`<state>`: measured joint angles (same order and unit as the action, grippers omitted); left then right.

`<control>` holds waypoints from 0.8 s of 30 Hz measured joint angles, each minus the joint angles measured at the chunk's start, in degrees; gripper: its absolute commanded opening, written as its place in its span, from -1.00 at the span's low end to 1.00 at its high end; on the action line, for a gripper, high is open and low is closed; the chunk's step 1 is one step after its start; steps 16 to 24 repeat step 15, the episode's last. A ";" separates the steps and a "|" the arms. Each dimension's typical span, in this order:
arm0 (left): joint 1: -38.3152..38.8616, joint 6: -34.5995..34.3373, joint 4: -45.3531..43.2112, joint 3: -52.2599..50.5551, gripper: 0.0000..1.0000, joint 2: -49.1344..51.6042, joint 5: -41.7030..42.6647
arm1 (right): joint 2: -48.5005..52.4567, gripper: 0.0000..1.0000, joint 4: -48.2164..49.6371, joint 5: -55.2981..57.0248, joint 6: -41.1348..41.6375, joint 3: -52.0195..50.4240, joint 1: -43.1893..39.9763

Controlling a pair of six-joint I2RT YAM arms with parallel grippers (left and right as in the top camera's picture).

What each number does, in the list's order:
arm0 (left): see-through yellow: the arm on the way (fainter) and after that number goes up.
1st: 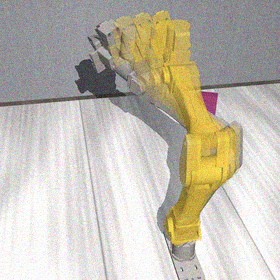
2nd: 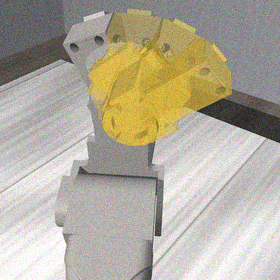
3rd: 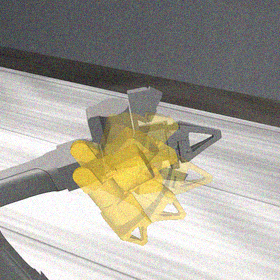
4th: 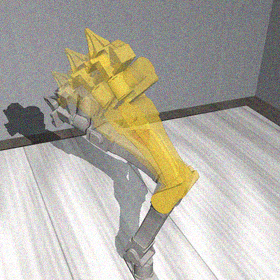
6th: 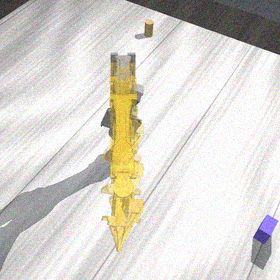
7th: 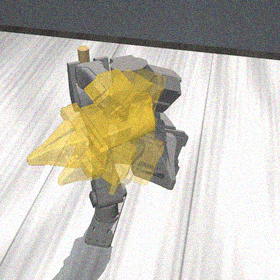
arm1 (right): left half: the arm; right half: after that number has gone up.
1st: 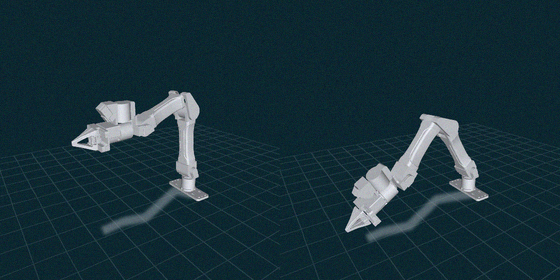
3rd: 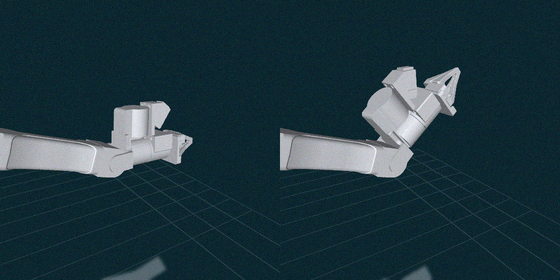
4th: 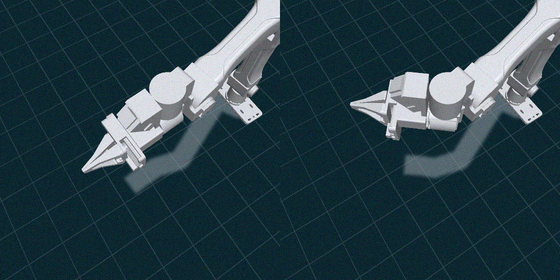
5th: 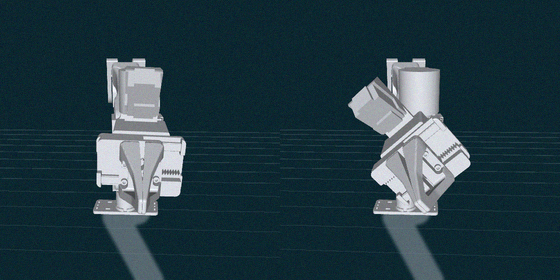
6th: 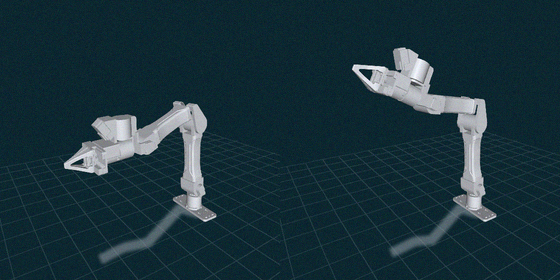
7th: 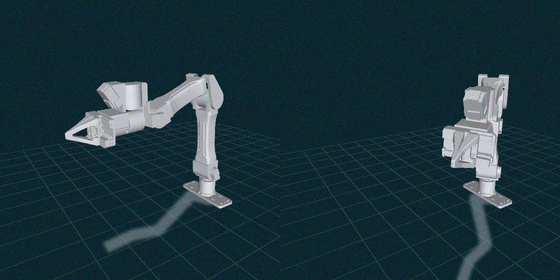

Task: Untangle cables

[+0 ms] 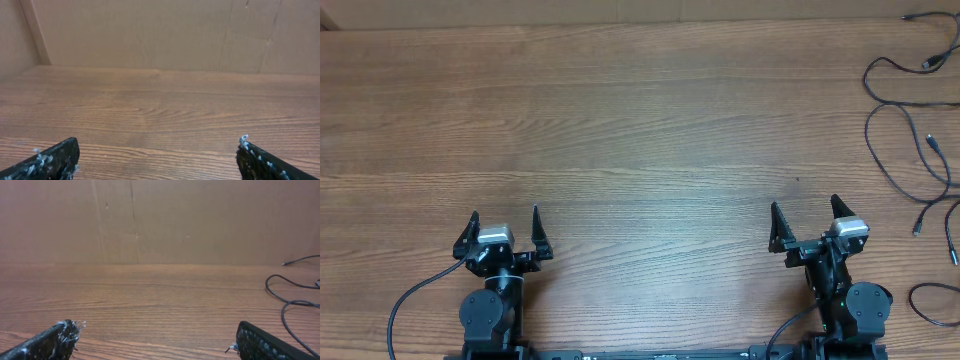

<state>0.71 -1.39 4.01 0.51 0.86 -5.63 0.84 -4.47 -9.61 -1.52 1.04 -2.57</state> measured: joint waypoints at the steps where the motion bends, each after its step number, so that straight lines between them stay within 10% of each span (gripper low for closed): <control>1: 0.00 0.00 0.00 0.00 0.97 0.00 -0.02 | 0.00 1.00 -0.02 0.00 0.02 0.00 -0.02; 24: 0.00 0.00 -0.02 0.00 0.99 0.00 0.00 | 0.00 0.99 -0.02 0.00 0.02 0.00 0.00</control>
